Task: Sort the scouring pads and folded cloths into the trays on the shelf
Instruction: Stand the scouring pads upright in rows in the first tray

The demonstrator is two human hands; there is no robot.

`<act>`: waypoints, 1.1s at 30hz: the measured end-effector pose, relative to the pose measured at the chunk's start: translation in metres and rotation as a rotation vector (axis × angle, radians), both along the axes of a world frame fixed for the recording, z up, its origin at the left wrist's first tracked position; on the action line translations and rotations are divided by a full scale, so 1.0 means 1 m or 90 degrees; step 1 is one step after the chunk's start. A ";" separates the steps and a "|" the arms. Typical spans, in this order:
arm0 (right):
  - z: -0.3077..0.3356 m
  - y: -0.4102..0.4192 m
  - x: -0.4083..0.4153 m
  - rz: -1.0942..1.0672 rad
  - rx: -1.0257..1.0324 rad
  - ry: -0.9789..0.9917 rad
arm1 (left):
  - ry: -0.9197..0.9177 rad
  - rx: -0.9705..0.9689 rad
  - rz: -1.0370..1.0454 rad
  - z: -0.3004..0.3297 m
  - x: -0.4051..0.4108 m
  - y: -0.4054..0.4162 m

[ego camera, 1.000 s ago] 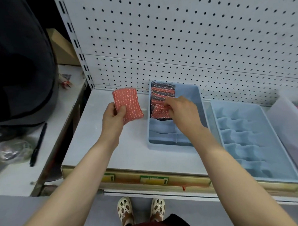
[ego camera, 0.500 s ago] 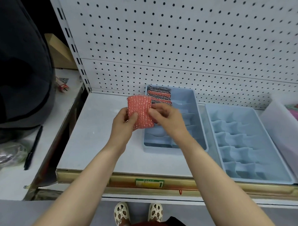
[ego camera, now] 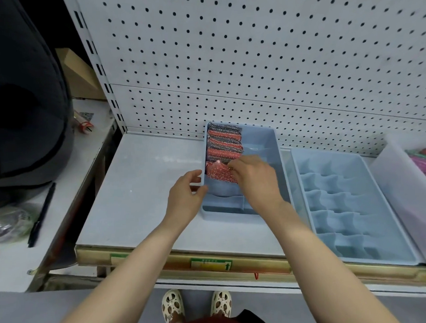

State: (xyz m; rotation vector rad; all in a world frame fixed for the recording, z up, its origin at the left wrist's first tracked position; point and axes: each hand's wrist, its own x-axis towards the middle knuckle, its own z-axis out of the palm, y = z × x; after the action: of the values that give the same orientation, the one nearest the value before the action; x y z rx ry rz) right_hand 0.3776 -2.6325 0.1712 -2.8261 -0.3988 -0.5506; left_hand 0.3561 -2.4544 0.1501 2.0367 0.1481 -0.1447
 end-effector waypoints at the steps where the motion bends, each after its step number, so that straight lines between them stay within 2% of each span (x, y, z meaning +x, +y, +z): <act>1: -0.006 0.005 0.003 0.009 -0.024 0.013 | 0.003 -0.002 -0.002 0.000 -0.001 0.000; 4: -0.023 0.015 0.008 0.021 -0.071 0.053 | 0.014 -0.007 -0.010 0.001 0.000 0.003; 9: -0.025 0.011 0.004 0.048 -0.003 0.057 | 0.021 -0.013 -0.024 0.003 0.001 0.004; 14: -0.024 0.009 -0.004 0.025 -0.005 0.039 | 0.016 0.012 -0.046 0.002 0.002 0.006; 19: -0.014 -0.009 -0.024 -0.038 0.058 0.033 | -0.145 0.143 -0.115 0.011 0.005 0.005; 22: -0.006 -0.041 -0.047 -0.096 0.086 0.031 | -0.221 0.156 -0.184 0.030 0.011 -0.011; 26: 0.011 -0.102 -0.089 -0.211 0.083 -0.006 | -0.265 0.157 -0.304 0.055 0.018 -0.055; 33: 0.057 -0.247 -0.172 -0.436 0.035 0.021 | -0.323 0.129 -0.496 0.087 0.017 -0.199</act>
State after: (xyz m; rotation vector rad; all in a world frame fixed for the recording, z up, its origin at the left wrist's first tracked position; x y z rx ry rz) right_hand 0.2061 -2.8793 0.2284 -2.8635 0.6093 -0.6124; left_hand 0.3726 -2.6529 0.2370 2.1627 -0.9864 -0.0900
